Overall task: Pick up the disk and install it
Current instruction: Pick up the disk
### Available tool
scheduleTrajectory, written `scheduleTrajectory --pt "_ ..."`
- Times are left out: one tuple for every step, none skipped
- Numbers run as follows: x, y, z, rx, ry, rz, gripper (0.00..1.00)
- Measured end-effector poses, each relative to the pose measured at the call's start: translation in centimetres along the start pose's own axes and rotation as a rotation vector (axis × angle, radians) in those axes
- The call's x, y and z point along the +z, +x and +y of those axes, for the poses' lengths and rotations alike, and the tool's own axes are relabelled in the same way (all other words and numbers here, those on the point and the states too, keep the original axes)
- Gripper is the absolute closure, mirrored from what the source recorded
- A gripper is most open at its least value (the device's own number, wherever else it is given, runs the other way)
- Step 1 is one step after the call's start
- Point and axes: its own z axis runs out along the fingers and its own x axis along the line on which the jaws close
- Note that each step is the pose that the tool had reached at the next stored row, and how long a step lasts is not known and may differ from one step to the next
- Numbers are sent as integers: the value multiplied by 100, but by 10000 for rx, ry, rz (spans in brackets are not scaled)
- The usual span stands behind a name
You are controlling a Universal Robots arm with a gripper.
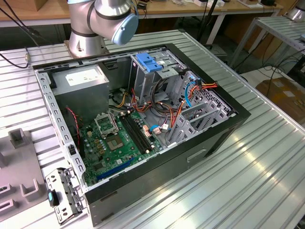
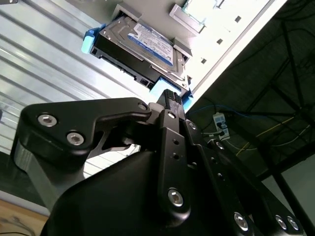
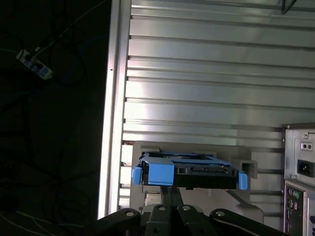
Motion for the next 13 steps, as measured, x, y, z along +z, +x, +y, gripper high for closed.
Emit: scheduleTrajectory --pt "0 0 0 -7 -1 0 89" --pt "0 0 0 -16 -1 1 89" --pt "0 0 0 -22 -1 1 89" --pt "0 0 0 -28 -1 2 89" --pt "0 0 0 -35 -1 2 89" --pt "0 0 0 -42 -1 2 89" --pt "0 0 0 -53 -2 2 89" --pt "0 0 0 -78 -2 3 89" --pt "0 0 0 -95 -2 4 89" --pt "0 0 0 -104 -3 4 89" --pt "0 0 0 -112 -3 5 89" --pt "0 0 0 -124 -3 6 89" --pt "0 0 0 -139 -4 6 89"
